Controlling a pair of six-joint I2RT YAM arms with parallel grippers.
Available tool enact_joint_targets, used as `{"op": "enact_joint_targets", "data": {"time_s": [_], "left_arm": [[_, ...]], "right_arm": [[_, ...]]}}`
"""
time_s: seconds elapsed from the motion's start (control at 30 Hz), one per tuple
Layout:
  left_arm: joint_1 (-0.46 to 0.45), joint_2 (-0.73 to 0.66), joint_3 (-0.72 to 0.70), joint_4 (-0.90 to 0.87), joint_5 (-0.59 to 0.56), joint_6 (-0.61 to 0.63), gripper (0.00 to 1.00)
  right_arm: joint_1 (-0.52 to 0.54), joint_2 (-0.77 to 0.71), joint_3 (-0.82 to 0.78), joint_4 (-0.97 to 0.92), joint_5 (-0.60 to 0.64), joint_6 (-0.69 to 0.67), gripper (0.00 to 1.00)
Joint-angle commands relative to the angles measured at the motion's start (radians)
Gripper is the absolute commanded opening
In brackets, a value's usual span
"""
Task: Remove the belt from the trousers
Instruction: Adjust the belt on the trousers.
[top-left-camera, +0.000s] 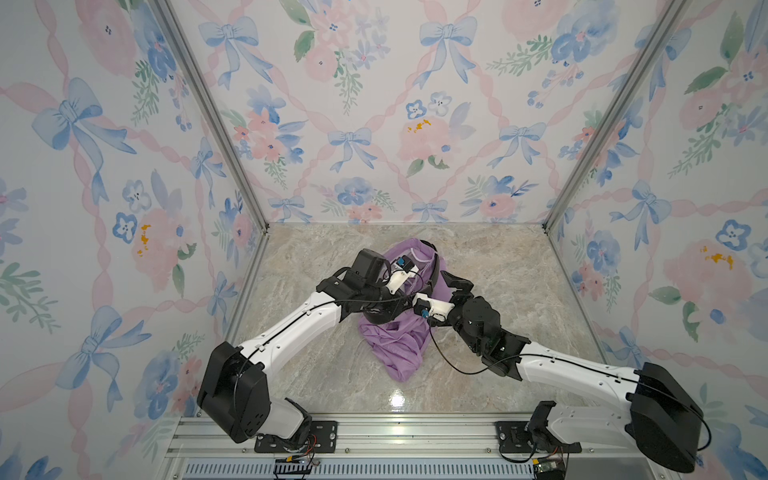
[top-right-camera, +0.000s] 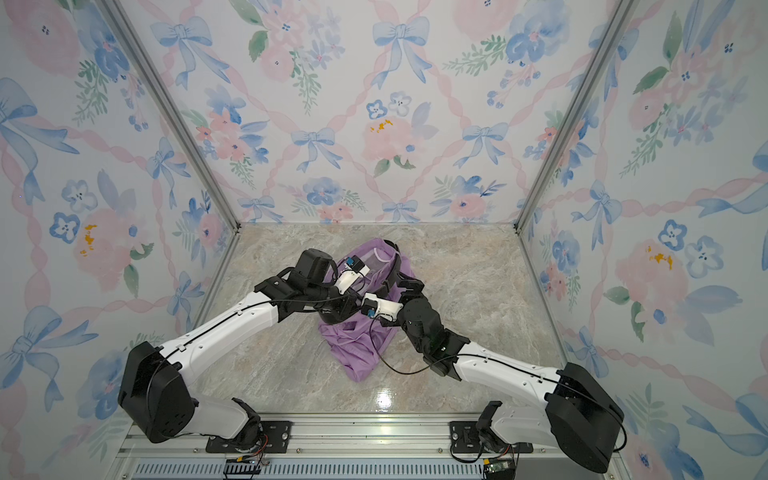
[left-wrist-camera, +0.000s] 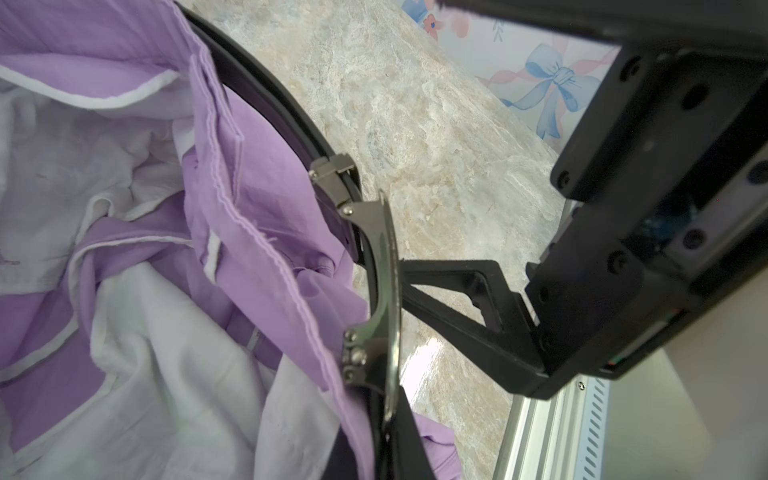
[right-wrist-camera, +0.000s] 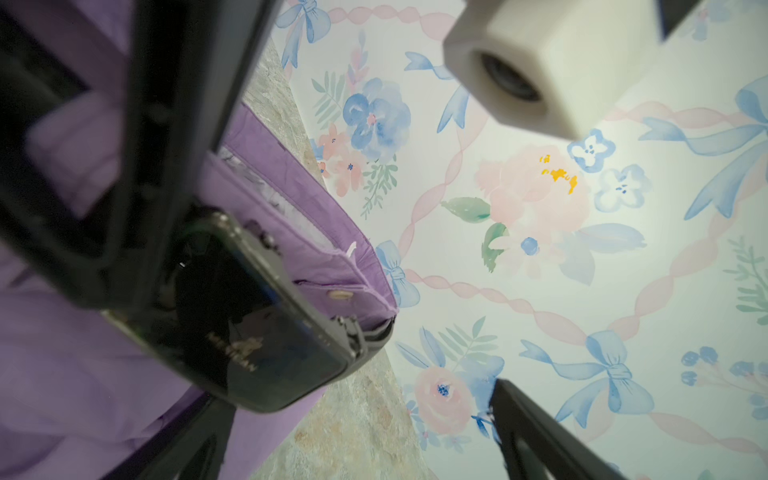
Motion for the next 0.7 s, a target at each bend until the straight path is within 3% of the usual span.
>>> {"op": "enact_joint_targets", "data": {"time_s": [0.0, 0.27, 0.33, 0.4, 0.47, 0.5, 0.57, 0.67], "left_arm": [[0.012, -0.013, 0.043, -0.089, 0.076, 0.032, 0.00], [0.059, 0.016, 0.067, -0.151, 0.185, 0.067, 0.00], [0.066, 0.021, 0.073, -0.159, 0.207, 0.074, 0.00], [0.070, 0.021, 0.077, -0.164, 0.208, 0.080, 0.01], [0.075, 0.013, 0.081, -0.165, 0.195, 0.097, 0.11], [0.075, 0.007, 0.083, -0.166, 0.182, 0.110, 0.20], [0.078, -0.007, 0.093, -0.166, 0.126, 0.137, 0.39], [0.084, -0.021, 0.123, -0.164, 0.036, 0.181, 0.63]], "right_arm": [[-0.017, 0.065, 0.060, 0.142, -0.059, -0.092, 0.92], [-0.006, 0.208, 0.154, 0.099, -0.190, -0.150, 0.78], [-0.004, 0.249, 0.157, 0.151, -0.173, -0.157, 0.68], [-0.001, 0.275, 0.152, 0.235, -0.147, -0.148, 0.51], [0.002, 0.293, 0.149, 0.331, -0.100, -0.104, 0.33], [0.002, 0.297, 0.142, 0.379, -0.077, -0.086, 0.25], [0.001, 0.298, 0.119, 0.487, -0.046, -0.057, 0.00], [0.000, 0.282, 0.110, 0.542, 0.040, 0.007, 0.00]]}}
